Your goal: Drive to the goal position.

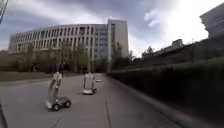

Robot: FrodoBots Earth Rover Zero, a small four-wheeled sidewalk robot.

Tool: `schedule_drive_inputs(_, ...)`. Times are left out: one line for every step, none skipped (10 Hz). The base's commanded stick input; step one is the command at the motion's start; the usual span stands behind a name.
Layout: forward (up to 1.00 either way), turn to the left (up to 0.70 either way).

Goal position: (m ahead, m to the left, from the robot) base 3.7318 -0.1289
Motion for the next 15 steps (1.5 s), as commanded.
schedule_drive_inputs(1.0,0.0)
schedule_drive_inputs(1.0,0.0)
schedule_drive_inputs(1.0,0.0)
schedule_drive_inputs(1.0,0.0)
schedule_drive_inputs(1.0,0.0)
schedule_drive_inputs(1.0,0.0)
schedule_drive_inputs(1.0,0.0)
schedule_drive_inputs(1.0,0.0)
schedule_drive_inputs(1.0,0.0)
schedule_drive_inputs(1.0,0.0)
schedule_drive_inputs(1.0,0.0)
schedule_drive_inputs(1.0,0.0)
schedule_drive_inputs(1.0,0.0)
schedule_drive_inputs(1.0,0.0)
schedule_drive_inputs(1.0,0.0)
